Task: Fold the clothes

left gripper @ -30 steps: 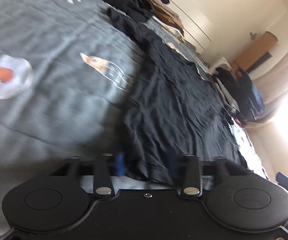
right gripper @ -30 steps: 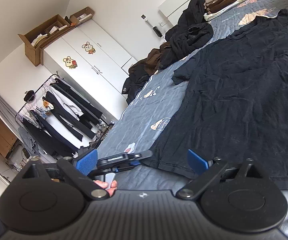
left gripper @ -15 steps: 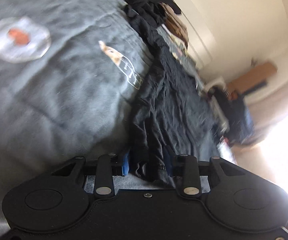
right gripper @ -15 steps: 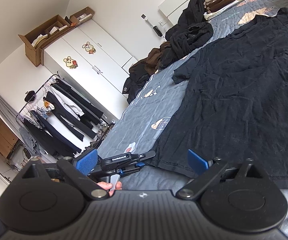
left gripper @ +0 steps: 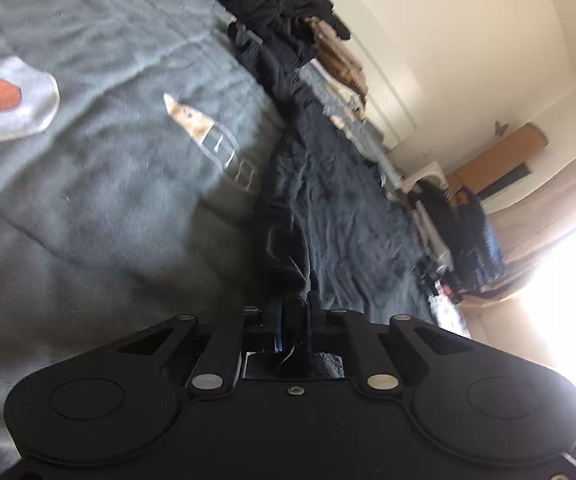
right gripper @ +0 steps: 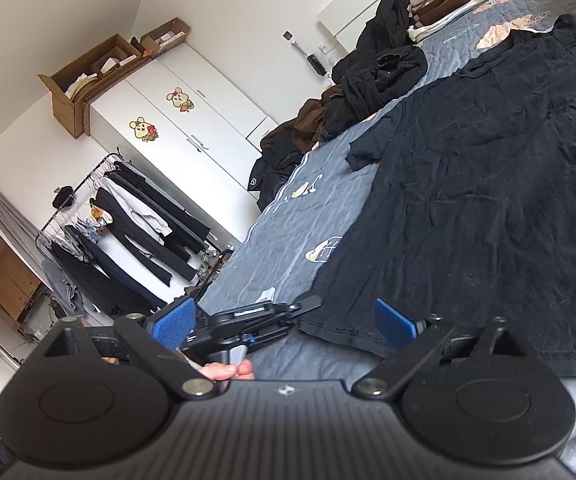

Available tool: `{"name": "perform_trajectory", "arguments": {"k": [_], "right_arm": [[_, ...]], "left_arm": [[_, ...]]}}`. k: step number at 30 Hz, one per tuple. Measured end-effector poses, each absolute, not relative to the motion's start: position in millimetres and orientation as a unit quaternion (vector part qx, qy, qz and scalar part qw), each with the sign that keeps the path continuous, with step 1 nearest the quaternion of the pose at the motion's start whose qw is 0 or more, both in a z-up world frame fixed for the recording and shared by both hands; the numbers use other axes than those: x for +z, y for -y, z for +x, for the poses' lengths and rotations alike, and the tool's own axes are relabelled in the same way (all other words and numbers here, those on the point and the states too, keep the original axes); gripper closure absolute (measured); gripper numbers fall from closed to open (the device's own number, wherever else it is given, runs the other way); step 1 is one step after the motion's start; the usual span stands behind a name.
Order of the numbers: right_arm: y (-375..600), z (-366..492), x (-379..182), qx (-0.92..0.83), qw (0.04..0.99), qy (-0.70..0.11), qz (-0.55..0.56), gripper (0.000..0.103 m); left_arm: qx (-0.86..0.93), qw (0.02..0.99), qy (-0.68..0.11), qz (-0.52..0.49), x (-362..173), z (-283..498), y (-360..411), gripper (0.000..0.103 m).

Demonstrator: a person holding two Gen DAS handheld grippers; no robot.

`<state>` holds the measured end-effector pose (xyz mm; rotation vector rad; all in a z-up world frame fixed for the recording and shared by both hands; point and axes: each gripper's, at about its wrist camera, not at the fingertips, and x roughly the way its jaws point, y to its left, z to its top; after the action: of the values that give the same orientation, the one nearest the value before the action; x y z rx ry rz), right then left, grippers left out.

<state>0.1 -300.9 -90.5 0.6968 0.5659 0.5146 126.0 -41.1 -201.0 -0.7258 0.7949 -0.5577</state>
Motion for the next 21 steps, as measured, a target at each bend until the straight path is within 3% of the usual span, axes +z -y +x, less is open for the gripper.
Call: {"name": "perform_trajectory", "arguments": {"k": [15,21], "right_arm": [[309.4,-4.2,-85.6,0.244,0.871,-0.261,0.336,0.007],[307.6,-3.1,-86.1,0.246,0.871,-0.263,0.334,0.007]], "left_arm": [[-0.231,0.825,-0.399,-0.328,-207.2,125.8,13.5,0.092],[-0.263,0.806,-0.388,-0.362,-213.6,127.8,21.1,0.062]]}}
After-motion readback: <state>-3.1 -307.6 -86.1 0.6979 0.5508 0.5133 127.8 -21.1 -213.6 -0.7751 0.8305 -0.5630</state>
